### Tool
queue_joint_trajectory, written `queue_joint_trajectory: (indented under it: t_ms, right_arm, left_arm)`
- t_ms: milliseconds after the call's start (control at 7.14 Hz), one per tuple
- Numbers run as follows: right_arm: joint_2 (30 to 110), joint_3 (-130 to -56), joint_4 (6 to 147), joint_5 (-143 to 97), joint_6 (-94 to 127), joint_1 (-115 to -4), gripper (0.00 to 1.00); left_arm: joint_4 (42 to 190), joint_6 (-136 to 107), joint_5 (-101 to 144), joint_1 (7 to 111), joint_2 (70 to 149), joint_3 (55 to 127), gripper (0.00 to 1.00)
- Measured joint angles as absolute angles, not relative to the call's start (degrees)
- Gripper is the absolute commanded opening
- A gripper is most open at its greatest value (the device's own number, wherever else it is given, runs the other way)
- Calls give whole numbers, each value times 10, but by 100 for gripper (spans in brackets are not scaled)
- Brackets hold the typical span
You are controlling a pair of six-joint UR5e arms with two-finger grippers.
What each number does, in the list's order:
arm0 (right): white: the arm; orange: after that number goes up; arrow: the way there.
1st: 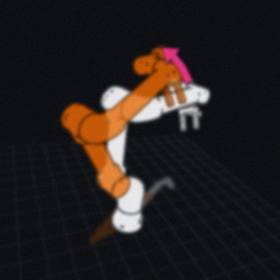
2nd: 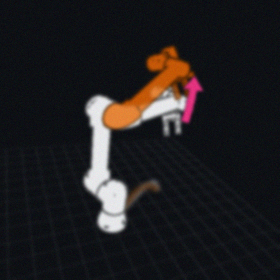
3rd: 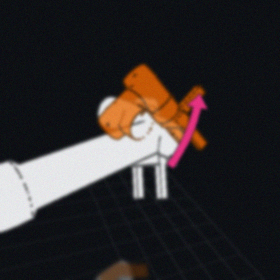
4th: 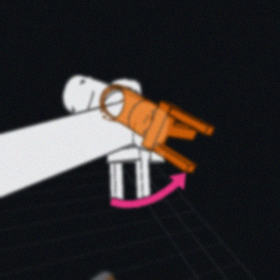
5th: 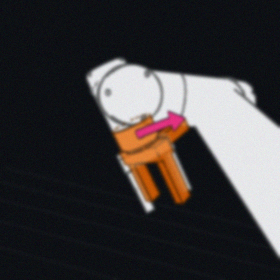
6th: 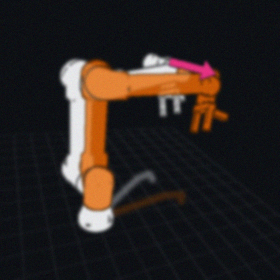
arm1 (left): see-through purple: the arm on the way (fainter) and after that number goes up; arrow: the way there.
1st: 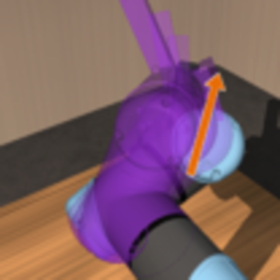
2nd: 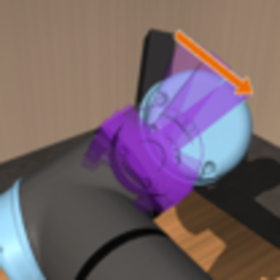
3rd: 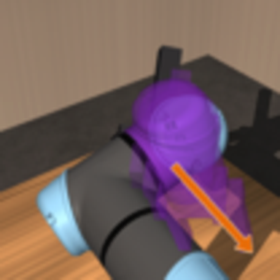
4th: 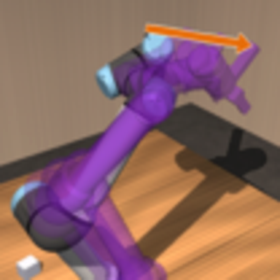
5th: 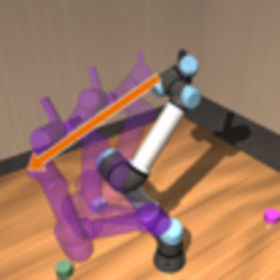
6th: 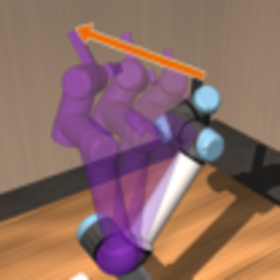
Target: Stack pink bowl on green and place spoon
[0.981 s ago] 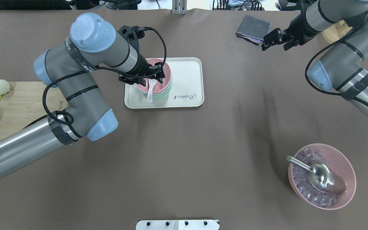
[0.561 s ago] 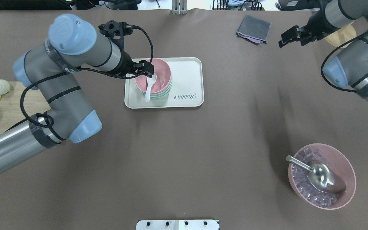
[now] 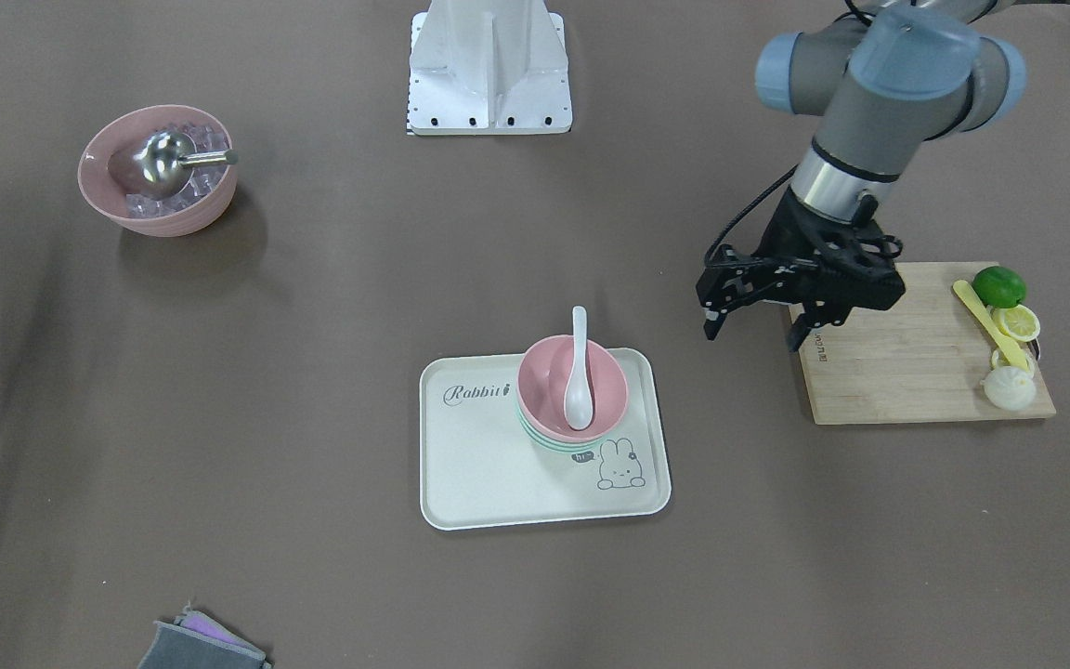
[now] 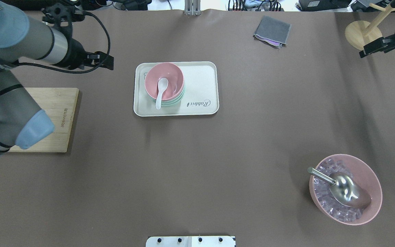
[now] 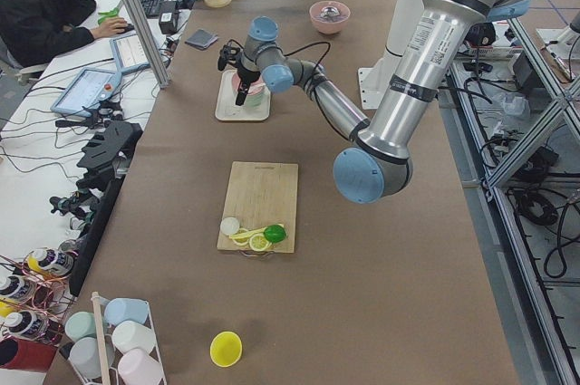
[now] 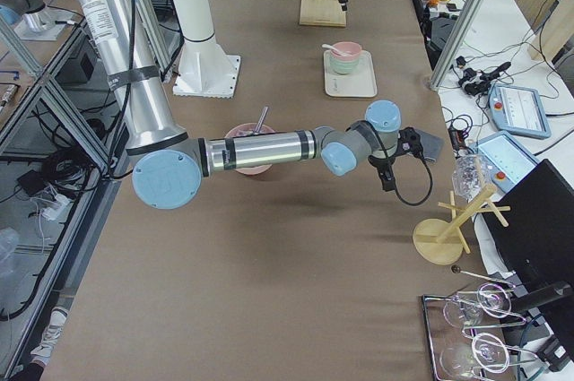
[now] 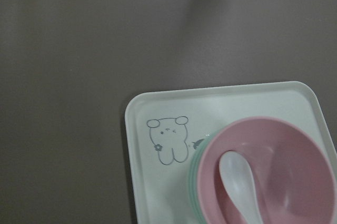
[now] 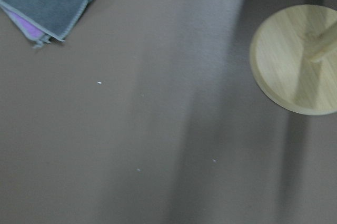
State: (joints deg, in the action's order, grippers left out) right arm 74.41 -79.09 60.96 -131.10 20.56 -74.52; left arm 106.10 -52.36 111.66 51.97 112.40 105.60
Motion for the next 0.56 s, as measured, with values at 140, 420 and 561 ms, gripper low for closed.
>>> queue_joint_trajectory:
  t_ms: [140, 420, 561]
  right_arm:
    - [755, -776, 609, -1314, 178, -761, 100]
    - [788, -746, 612, -1316, 77, -799, 100]
    - [808, -730, 613, -1313, 19, -817, 100]
  left_arm:
    - [1046, -484, 1126, 552, 1080, 1080, 98]
    - [1043, -445, 1147, 612, 993, 1092, 98]
    - [1040, -395, 1184, 654, 952, 1087, 98]
